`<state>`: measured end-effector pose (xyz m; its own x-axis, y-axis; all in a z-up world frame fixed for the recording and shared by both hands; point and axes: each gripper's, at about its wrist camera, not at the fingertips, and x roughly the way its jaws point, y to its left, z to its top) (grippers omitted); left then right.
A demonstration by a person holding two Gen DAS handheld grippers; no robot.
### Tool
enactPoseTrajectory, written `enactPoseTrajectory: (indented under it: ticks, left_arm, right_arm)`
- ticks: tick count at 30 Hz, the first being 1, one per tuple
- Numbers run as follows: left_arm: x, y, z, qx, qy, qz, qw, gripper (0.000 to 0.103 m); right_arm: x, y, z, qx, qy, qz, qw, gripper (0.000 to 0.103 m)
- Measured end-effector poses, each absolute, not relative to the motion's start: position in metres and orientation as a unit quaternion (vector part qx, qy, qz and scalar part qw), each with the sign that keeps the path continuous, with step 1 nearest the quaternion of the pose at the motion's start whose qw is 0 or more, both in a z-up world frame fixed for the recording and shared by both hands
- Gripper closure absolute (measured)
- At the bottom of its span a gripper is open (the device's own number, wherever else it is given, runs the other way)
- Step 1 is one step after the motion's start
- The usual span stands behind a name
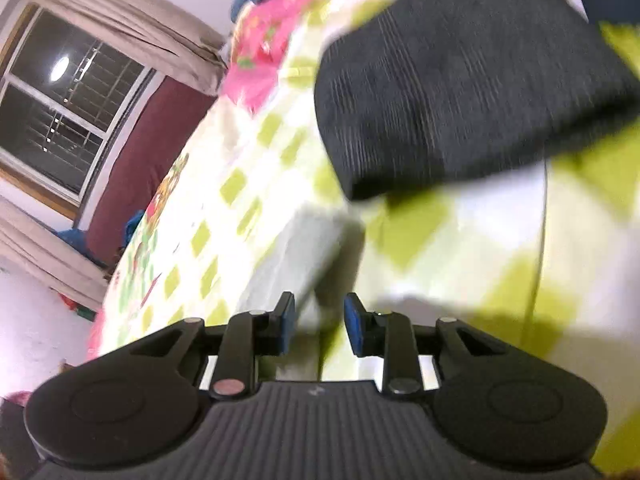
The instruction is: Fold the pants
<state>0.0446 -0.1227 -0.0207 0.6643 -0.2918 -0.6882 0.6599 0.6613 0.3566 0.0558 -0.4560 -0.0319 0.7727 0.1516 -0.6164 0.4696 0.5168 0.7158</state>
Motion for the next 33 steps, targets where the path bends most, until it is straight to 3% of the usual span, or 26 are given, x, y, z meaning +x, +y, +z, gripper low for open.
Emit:
enactPoseTrajectory:
  ticks: [6, 18, 19, 20, 21, 28, 31, 33]
  left_arm:
    - [0.041, -0.115, -0.015, 0.296, 0.299, -0.269, 0.866, 0.038]
    - [0.04, -0.116, -0.017, 0.291, 0.304, -0.269, 0.867, 0.038]
    - [0.04, -0.116, -0.017, 0.292, 0.304, -0.268, 0.866, 0.038]
    - [0.04, -0.116, -0.017, 0.293, 0.304, -0.268, 0.866, 0.038]
    - [0.04, -0.117, -0.018, 0.294, 0.304, -0.267, 0.866, 0.038]
    - [0.042, -0.122, -0.011, 0.28, 0.296, -0.278, 0.87, 0.038]
    - [0.042, -0.126, -0.011, 0.276, 0.297, -0.285, 0.869, 0.038]
    - [0.04, -0.128, -0.013, 0.281, 0.296, -0.286, 0.867, 0.038]
  right_arm:
    - [0.059, -0.459, -0.061, 0.576, 0.285, -0.096, 0.76, 0.074]
    - [0.077, -0.46, -0.077, 0.584, 0.288, -0.119, 0.75, 0.077]
    - [0.076, -0.46, -0.075, 0.578, 0.288, -0.117, 0.755, 0.079]
    - [0.075, -0.46, -0.072, 0.57, 0.287, -0.116, 0.761, 0.091]
    - [0.073, -0.463, -0.069, 0.567, 0.283, -0.113, 0.765, 0.097]
    - [0.045, -0.514, -0.03, 0.521, 0.238, -0.156, 0.804, 0.098]
    - [0.041, -0.527, -0.019, 0.463, 0.256, -0.201, 0.824, 0.098]
    - [0.044, -0.523, -0.009, 0.398, 0.283, -0.229, 0.842, 0.092]
